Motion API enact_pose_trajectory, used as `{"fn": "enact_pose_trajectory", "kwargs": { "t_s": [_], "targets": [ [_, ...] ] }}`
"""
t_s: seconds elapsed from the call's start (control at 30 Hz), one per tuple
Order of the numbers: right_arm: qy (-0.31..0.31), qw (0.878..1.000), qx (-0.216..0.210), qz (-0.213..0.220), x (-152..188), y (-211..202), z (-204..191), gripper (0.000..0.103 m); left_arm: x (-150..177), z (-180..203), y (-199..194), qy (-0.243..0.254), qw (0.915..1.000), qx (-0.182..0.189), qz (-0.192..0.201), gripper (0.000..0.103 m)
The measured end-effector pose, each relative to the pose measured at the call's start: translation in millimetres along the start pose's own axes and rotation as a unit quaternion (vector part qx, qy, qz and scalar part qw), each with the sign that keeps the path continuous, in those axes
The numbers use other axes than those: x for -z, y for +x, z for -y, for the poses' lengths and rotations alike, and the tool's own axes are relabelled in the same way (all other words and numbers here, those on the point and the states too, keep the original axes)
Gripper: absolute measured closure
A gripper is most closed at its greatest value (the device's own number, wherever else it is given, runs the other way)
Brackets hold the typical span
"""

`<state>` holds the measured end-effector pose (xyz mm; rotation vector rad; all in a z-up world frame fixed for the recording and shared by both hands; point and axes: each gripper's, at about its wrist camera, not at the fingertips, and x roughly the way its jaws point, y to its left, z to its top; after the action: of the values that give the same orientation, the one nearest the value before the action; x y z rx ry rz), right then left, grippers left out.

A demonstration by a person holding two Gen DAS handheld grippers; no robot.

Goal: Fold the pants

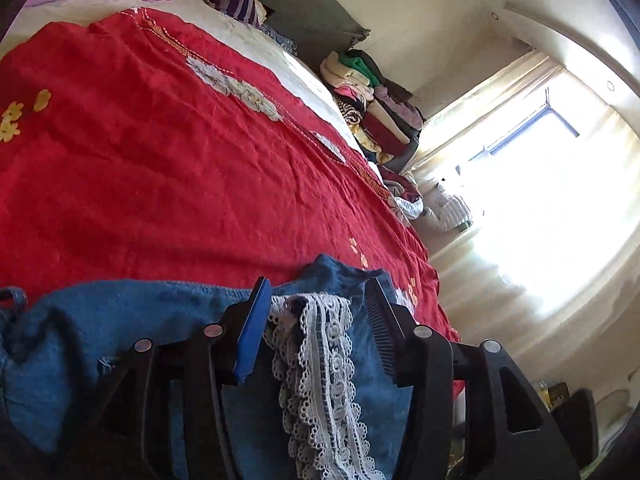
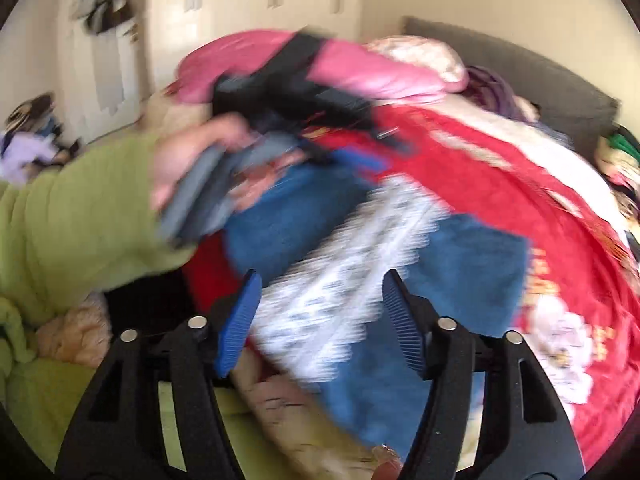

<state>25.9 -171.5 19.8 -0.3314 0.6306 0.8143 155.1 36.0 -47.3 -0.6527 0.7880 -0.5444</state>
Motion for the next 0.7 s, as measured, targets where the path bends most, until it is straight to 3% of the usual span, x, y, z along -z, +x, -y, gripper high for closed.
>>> {"fn": "enact_pose_trajectory", "kwargs": {
  "t_s": [0.1, 0.17, 0.27, 0.37, 0.6, 0.7],
  "targets": [
    [0.044, 0.998, 0.038, 0.004, -8.1, 0.1, 42.0, 0.043, 9.6, 5.7, 7.9, 0.005, 0.9997, -0.001, -0.025, 0.054],
    [0.094, 0.994, 0.056, -0.015, -9.6, 8.9, 79.7, 0.043, 14.6, 7.5, 10.7, 0.015, 0.9989, -0.018, -0.041, 0.054],
    [0.193, 0.98, 0.04, -0.039, -6.9, 28.5, 135.9, 0.043, 18.0, 9.2, 16.2, 0.018, 0.998, -0.035, -0.049, 0.054],
    [0.25, 0.967, 0.02, -0.048, -1.7, 44.5, 172.3, 0.043, 15.3, 0.6, 24.6, -0.005, 0.9978, -0.04, -0.053, 0.049],
    [0.243, 0.968, -0.012, -0.065, -6.7, 78.3, 196.5, 0.043, 8.1, -7.7, 38.4, -0.028, 0.9973, -0.045, -0.05, 0.043],
    [0.241, 0.967, -0.036, -0.076, -9.6, 94.7, 199.9, 0.043, 6.7, -5.7, 40.7, -0.03, 0.997, -0.053, -0.048, 0.05]
  ]
}}
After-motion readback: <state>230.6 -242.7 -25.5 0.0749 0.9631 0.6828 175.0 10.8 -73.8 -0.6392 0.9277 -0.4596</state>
